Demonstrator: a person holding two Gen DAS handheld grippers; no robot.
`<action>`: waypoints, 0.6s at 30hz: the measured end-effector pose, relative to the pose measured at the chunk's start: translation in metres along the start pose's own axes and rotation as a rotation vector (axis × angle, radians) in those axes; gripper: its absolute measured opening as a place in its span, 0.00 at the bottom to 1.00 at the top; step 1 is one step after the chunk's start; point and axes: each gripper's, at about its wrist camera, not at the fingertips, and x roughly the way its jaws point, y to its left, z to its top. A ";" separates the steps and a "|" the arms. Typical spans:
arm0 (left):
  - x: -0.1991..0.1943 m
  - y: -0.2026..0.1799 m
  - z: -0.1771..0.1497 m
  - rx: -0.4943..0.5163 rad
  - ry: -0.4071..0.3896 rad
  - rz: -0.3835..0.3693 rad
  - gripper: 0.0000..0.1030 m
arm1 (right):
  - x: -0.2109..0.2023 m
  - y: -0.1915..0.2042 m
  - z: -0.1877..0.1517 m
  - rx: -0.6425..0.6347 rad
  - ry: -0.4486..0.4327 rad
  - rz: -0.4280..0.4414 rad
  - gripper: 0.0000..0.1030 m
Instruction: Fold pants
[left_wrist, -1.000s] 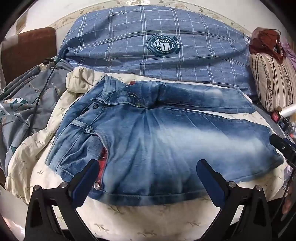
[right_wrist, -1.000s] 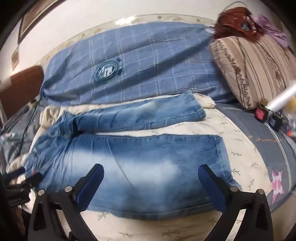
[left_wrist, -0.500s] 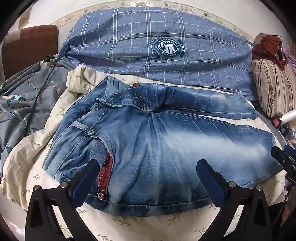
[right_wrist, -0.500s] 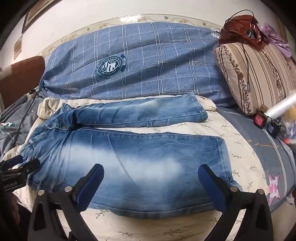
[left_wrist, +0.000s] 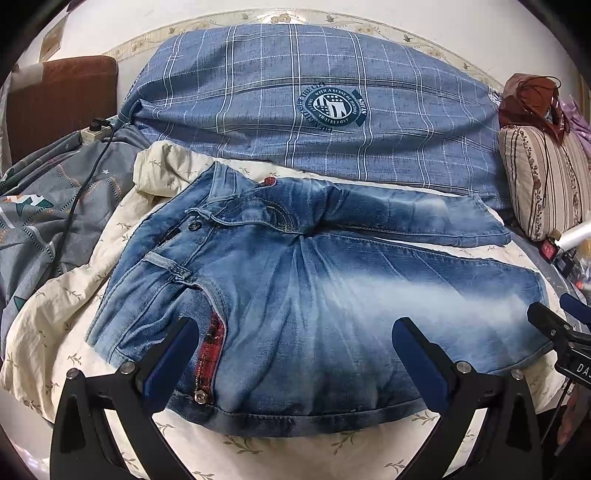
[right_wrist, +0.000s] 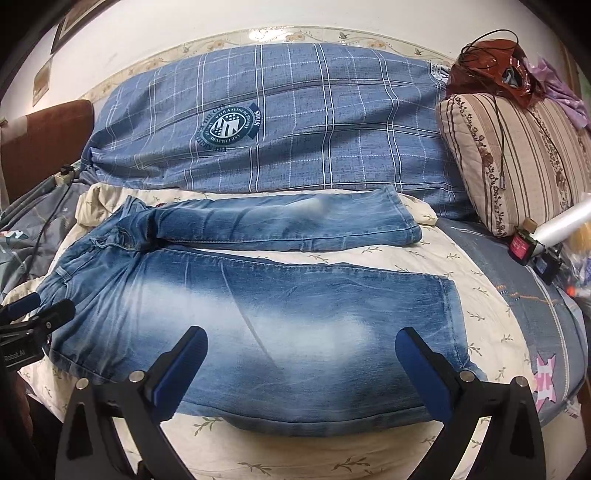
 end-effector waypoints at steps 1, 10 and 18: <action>-0.001 0.000 0.000 0.001 -0.003 -0.001 1.00 | 0.000 0.000 0.000 0.000 0.000 0.001 1.00; -0.003 -0.006 0.000 0.028 -0.016 0.003 1.00 | -0.001 0.008 -0.001 -0.029 -0.009 0.004 1.00; -0.003 -0.004 0.000 0.022 -0.013 0.005 1.00 | 0.000 0.012 -0.001 -0.042 -0.007 0.006 1.00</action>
